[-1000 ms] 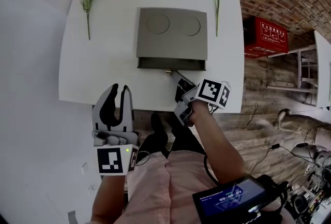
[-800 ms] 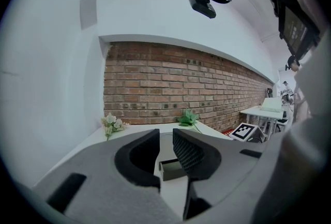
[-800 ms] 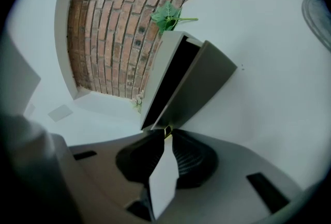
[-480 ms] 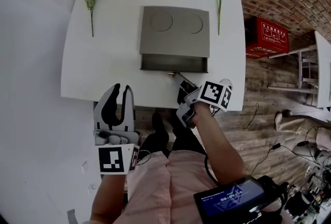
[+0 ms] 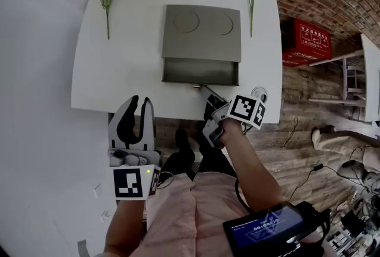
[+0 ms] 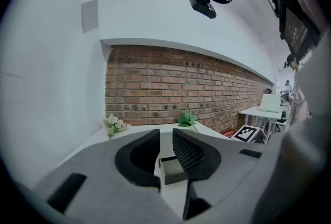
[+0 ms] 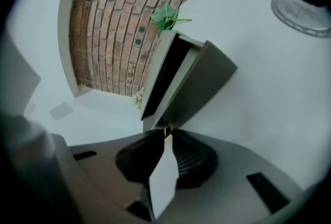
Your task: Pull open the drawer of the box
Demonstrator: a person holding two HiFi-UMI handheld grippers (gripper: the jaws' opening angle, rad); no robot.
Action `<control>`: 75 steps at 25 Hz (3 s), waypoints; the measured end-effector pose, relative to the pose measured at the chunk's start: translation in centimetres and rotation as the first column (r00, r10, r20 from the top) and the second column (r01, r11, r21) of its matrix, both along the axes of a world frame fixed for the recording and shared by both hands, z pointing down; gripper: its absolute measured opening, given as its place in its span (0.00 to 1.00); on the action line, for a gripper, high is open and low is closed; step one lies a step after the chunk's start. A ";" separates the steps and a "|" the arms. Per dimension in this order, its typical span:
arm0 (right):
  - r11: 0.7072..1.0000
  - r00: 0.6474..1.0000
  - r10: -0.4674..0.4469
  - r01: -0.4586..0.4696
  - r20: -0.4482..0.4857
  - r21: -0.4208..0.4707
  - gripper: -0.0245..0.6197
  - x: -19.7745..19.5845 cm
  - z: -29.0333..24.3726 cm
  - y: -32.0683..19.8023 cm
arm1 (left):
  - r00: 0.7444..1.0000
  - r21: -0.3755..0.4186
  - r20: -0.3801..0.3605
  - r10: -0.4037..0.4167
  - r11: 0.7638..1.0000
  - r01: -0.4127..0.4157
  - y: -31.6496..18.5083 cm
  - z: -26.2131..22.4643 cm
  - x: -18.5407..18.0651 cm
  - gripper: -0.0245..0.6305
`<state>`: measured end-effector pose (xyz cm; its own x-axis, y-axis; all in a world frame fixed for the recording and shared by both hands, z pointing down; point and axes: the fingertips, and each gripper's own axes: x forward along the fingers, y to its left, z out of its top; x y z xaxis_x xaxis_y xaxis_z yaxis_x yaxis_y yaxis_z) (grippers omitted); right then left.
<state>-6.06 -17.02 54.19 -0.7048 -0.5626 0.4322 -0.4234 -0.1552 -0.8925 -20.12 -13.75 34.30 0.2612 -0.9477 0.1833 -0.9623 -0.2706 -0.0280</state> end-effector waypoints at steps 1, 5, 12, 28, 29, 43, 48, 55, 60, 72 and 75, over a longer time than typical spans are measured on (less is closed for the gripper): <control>1.000 1.000 0.000 0.000 0.000 0.000 0.12 0.0 0.0 0.2 | 1.000 0.001 -0.001 0.000 1.000 0.000 0.1 0.0 0.0 0.17; 1.000 1.000 -0.001 0.001 0.000 -0.003 0.12 0.1 -0.1 0.9 | 1.000 0.000 0.000 0.000 1.000 0.000 0.7 -0.2 0.1 0.17; 1.000 1.000 -0.002 0.002 -0.001 -0.003 0.12 -0.1 0.0 2.0 | 1.000 0.006 0.003 0.001 1.000 -0.001 1.5 -0.4 0.0 0.17; 1.000 1.000 -0.009 0.009 0.010 -0.010 0.12 0.4 -0.5 4.1 | 1.000 0.007 0.014 0.001 1.000 -0.001 3.5 -1.2 1.0 0.17; 1.000 1.000 -0.008 0.008 0.010 -0.010 0.12 0.4 -0.4 4.2 | 1.000 0.007 0.014 0.001 1.000 -0.001 3.6 -1.3 1.0 0.17; 1.000 1.000 -0.006 0.006 0.013 -0.018 0.12 0.5 -0.2 4.9 | 1.000 0.009 0.016 0.002 1.000 -0.002 4.1 -1.5 1.2 0.17; 1.000 1.000 -0.002 0.002 0.015 -0.021 0.12 0.5 -0.2 4.9 | 1.000 0.011 0.019 0.003 1.000 -0.004 4.2 -1.6 1.3 0.17; 1.000 1.000 -0.004 0.004 0.018 -0.007 0.21 0.5 -0.2 5.0 | 1.000 0.029 0.015 0.008 1.000 -0.009 4.1 -1.6 1.3 0.17; 1.000 1.000 -0.015 0.016 0.025 -0.018 0.24 1.0 -1.6 8.1 | 1.000 0.065 0.003 0.023 0.998 -0.023 4.3 -3.2 1.6 0.17; 0.606 0.887 0.176 0.245 -0.427 0.757 0.05 0.8 -28.1 2.3 | 0.997 0.305 -0.068 0.040 0.952 -0.018 0.9 -15.9 2.0 0.14; 0.469 0.817 0.311 0.312 -0.485 0.826 0.05 0.8 -33.1 1.9 | 0.997 0.355 -0.064 0.040 0.935 -0.015 0.1 -19.0 2.5 0.09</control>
